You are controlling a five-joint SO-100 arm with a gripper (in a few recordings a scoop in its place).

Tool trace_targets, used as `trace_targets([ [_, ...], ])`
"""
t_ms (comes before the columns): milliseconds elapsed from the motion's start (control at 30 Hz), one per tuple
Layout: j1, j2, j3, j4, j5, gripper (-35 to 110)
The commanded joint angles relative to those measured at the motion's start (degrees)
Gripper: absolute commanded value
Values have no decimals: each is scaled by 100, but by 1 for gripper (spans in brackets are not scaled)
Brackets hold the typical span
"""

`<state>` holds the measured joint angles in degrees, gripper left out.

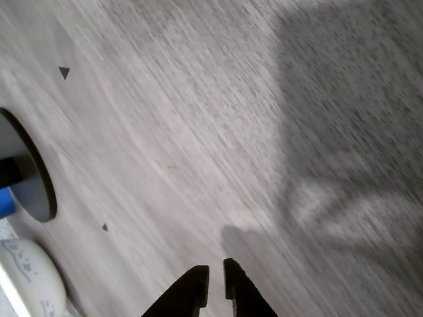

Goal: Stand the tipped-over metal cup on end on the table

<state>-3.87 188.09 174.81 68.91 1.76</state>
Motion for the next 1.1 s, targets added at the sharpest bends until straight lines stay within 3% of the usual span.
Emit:
trace_targets([
  [0,44,167,-26,26,9,0],
  [900,44,167,-62,-158,-18,0],
  [1067,773,149,-1037,-299,-914,0],
])
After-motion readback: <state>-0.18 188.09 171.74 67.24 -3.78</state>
